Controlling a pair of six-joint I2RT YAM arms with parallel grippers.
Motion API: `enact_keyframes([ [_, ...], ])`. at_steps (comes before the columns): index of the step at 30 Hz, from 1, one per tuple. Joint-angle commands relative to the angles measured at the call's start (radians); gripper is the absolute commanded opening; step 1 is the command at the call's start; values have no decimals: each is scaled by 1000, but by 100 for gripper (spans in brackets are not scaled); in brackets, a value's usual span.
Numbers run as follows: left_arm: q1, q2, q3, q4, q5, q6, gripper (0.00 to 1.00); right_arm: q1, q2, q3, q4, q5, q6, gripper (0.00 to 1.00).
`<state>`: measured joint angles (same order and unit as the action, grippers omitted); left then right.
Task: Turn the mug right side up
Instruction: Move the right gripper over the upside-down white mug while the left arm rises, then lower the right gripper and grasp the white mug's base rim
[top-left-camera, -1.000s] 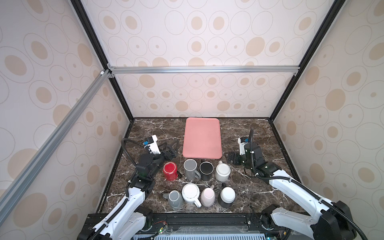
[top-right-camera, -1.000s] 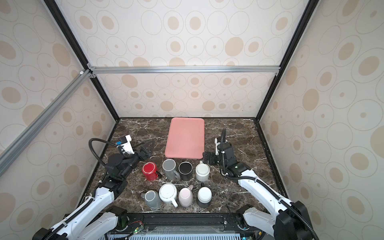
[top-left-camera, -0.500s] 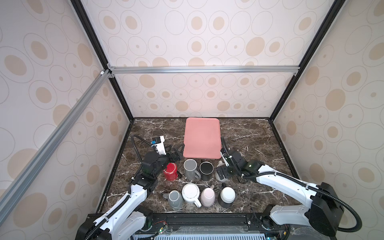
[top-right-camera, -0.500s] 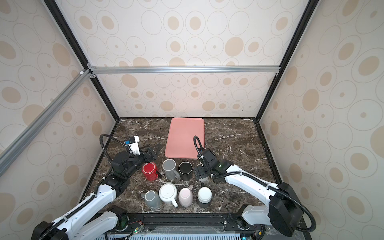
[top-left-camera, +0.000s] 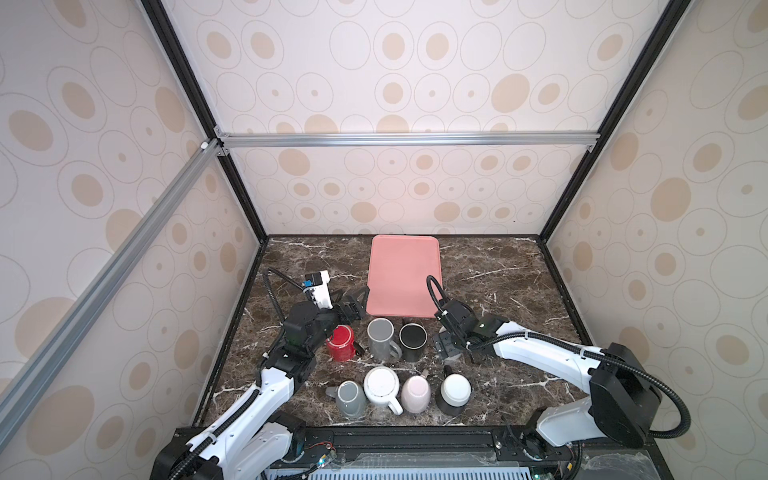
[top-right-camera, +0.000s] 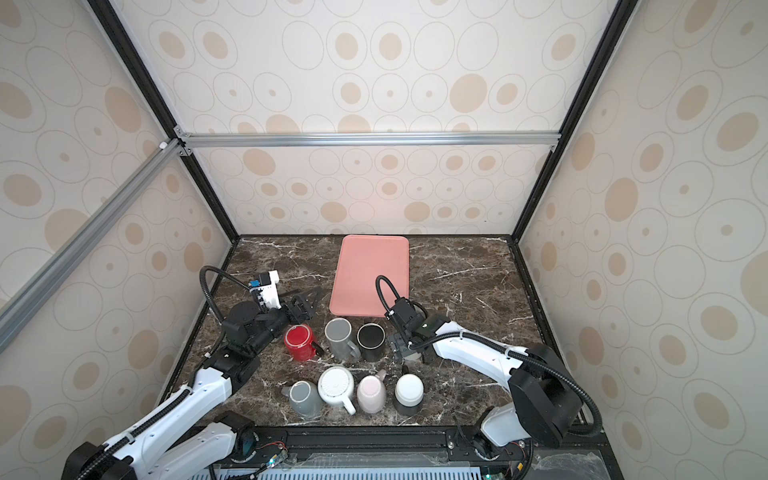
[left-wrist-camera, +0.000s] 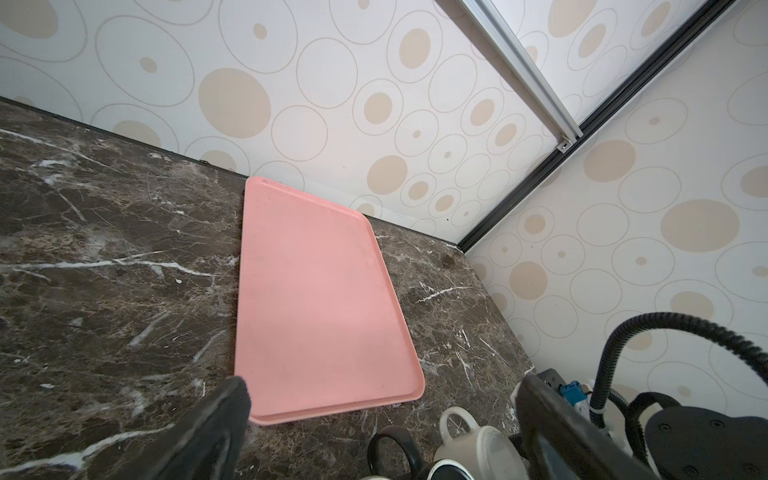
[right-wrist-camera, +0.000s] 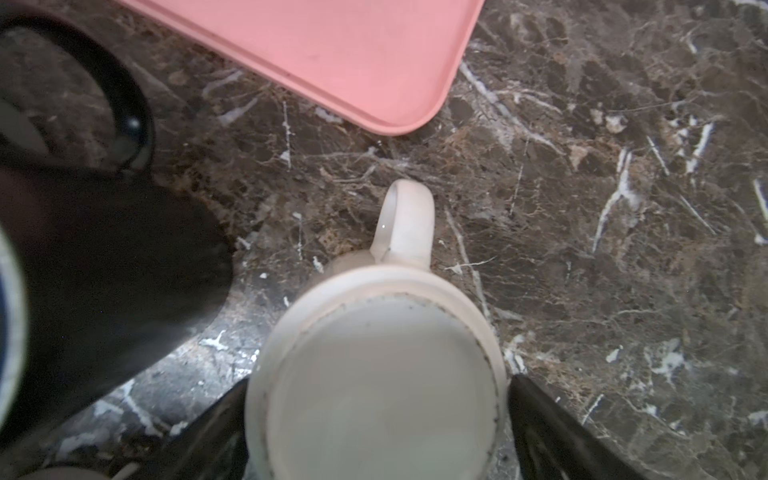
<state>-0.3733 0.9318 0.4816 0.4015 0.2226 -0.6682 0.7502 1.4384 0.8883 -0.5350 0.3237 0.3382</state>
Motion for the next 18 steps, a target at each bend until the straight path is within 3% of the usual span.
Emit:
enact_keyframes([
  [1, -6, 19, 52, -8, 6, 19, 99, -34, 20, 13, -1, 88, 48, 91],
  [5, -6, 31, 63, -21, 3, 22, 99, -79, 36, 15, 27, 71, 66, 90],
  [9, -6, 40, 69, -26, 4, 23, 99, -96, 25, 10, 40, 44, 95, 100],
  [18, -6, 66, 80, -33, 17, 21, 99, -69, -89, -72, 66, -190, 224, 99],
])
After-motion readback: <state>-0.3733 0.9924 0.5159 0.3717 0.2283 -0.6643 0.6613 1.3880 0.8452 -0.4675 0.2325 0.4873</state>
